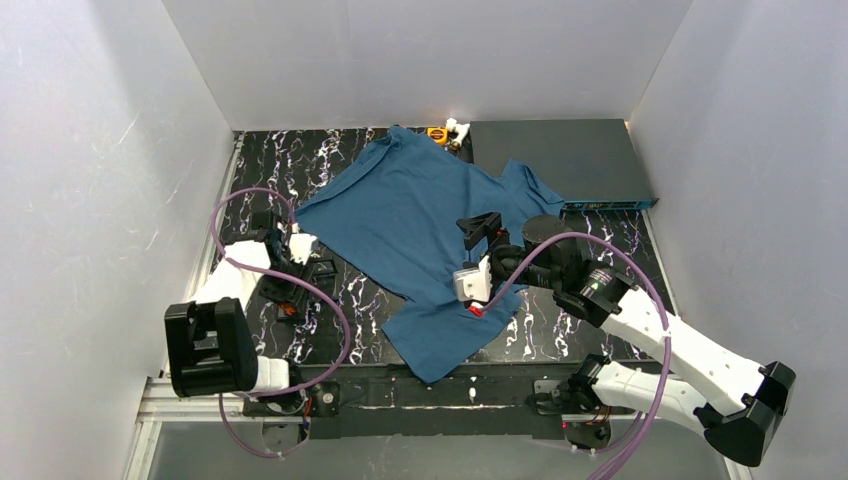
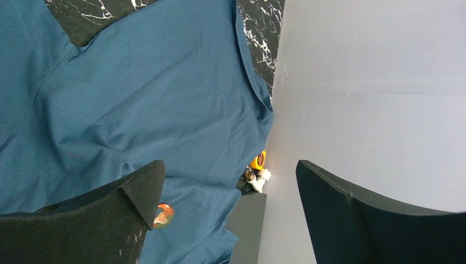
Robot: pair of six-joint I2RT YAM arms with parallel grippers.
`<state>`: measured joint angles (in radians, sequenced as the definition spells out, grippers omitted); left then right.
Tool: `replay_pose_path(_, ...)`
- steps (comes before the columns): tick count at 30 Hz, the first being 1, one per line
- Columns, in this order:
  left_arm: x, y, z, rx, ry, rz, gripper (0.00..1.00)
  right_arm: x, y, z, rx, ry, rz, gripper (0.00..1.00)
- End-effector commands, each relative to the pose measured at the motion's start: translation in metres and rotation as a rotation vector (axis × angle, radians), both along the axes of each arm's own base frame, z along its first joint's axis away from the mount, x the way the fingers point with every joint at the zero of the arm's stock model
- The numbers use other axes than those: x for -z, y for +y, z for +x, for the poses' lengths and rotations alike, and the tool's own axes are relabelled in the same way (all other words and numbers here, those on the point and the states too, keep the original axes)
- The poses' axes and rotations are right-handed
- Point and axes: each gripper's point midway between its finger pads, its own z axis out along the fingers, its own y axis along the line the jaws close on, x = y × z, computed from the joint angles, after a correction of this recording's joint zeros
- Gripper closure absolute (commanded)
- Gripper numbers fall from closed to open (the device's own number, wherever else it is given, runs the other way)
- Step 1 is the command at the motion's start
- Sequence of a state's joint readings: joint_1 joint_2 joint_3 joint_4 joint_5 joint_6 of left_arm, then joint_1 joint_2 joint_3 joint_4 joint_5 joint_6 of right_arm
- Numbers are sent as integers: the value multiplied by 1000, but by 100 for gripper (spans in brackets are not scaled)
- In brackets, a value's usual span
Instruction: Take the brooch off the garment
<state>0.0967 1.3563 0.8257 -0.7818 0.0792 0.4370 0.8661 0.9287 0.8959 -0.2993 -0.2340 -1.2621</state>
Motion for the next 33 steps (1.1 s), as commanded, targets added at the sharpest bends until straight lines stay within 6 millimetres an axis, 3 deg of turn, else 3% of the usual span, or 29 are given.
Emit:
replay_pose_path(1,7,-2,-2,-8,-4,-23,57,-24,0,2,14,-31,38,2)
replay_pose_path(13,17,0,0,-26,-12,-30,50,-22,1,3,14,-24,31,1)
replay_pose_path(20,16,1,-3,-27,-26,-22,39,-20,2,3,10,-19,25,2)
replay_pose_path(28,10,1,-6,-21,-51,-19,34,-19,5,2,-1,-12,22,2)
replay_pose_path(33,0,-1,-13,-16,-75,-23,26,-16,5,1,-5,6,20,2)
